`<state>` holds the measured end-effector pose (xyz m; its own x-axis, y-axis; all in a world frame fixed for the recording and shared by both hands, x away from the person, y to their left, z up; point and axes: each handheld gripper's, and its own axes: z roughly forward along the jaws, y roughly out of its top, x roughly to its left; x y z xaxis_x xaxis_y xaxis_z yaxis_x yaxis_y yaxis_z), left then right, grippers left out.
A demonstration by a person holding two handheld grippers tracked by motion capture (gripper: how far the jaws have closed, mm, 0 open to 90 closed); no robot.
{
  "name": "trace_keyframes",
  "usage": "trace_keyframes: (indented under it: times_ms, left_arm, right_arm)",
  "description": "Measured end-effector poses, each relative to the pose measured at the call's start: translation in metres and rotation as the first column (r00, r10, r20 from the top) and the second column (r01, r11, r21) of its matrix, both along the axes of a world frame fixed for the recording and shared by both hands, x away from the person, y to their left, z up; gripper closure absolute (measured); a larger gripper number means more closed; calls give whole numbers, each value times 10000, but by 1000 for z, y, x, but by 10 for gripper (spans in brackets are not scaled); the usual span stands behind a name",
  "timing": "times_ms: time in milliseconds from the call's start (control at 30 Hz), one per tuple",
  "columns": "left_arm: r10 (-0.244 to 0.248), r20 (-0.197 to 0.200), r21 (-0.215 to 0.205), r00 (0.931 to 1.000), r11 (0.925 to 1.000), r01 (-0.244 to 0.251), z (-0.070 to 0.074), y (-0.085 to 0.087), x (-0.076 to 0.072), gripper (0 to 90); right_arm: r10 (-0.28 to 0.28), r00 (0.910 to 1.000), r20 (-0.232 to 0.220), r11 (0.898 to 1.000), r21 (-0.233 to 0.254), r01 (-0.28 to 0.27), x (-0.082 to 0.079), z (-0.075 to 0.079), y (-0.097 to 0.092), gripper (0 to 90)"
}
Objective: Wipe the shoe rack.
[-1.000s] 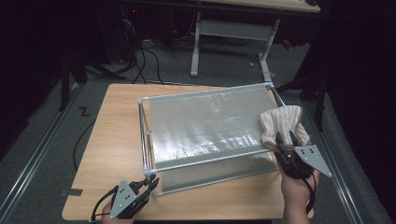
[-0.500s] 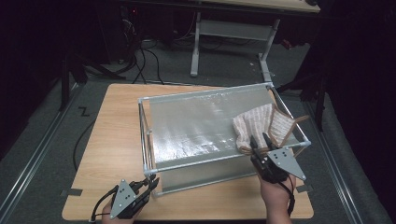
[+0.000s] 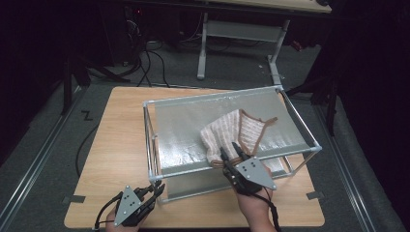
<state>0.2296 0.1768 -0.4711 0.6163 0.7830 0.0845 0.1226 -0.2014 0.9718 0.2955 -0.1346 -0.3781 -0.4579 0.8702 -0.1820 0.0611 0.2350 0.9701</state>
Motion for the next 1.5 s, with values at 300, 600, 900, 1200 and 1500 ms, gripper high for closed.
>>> trace_keyframes:
  times_ms: [300, 600, 900, 1200, 1500]
  left_arm:
    - [-25, -5, 5, 10000, 10000, 25, 0, 0, 0, 789]
    - [-62, 29, 39, 10000, 10000, 62, 0, 0, 1, 789]
    - [-86, 39, 109, 10000, 9999, 86, 0, 1, 1, 788]
    - [-79, 64, 127, 9999, 9999, 78, 0, 0, 1, 787]
    - [-65, 46, 108, 10000, 9999, 65, 0, 0, 1, 787]
  right_arm:
    - [1342, 9907, -228, 9910, 26, -1342, -7, 1, 54, 600]
    - [2308, 9725, -319, 9726, -203, -2315, -16, 4, 96, 592]
    - [2955, 9545, -397, 9553, -5, -2957, -24, 6, 116, 532]
    - [2768, 9540, -1148, 9608, 149, -2770, -24, 12, 105, 398]
    - [3273, 9347, -1384, 9441, 65, -3296, -21, 11, 102, 693]
